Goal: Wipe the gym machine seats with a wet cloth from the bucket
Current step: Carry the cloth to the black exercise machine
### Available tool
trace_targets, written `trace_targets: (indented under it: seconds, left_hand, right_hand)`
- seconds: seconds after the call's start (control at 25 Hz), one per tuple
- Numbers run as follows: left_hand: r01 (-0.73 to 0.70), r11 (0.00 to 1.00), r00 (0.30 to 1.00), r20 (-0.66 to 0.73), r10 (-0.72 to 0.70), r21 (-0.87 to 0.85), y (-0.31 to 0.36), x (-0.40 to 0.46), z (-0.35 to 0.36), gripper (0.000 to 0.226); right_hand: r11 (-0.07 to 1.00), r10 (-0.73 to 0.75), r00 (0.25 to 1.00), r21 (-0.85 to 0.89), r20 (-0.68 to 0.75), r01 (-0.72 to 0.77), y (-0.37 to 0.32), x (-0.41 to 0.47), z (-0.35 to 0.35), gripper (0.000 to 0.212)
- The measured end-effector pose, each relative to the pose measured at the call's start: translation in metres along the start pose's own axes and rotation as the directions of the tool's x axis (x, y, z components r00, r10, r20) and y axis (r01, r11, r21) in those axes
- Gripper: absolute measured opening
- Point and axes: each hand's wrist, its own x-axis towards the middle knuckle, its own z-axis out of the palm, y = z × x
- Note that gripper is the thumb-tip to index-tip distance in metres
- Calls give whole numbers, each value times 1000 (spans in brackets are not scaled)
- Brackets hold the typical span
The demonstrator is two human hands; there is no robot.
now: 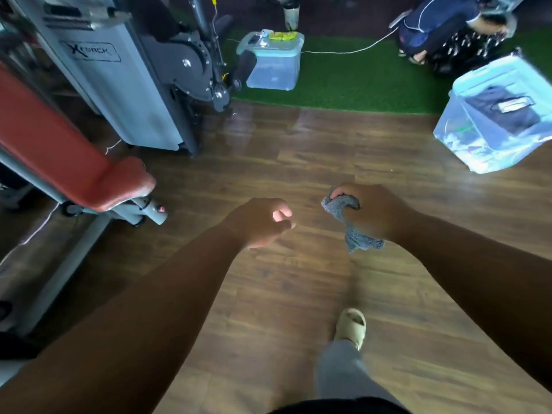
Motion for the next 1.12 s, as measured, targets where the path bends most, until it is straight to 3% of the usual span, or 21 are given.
trace_targets:
  seconds: [0.32, 0.56, 0.88, 0.96, 1.12]
  left_hand:
    - [137, 990, 989, -49, -139, -29, -23, 220, -70, 28]
    - [243, 968, 967, -69, -247, -59, -73, 341, -141, 25]
    - [158, 986, 987, -42, -156, 55, -134, 546, -271, 31]
    - [122, 982, 992, -22, -121, 141, -139, 604, -301, 35]
    - [111, 985, 992, 40, -117, 132, -130, 712, -341, 31]
  right_hand:
    - [991, -65, 985, -108, 158, 82, 51, 260, -68, 31]
    - [982, -121, 975, -123, 189, 145, 50, 433, -87, 33]
    - [995, -74, 984, -54, 161, 84, 35, 648, -112, 26]
    - [997, -63, 991, -40, 121, 68, 40, 693, -129, 29]
    - [997, -4, 994, -81, 107, 13, 69, 783, -167, 35]
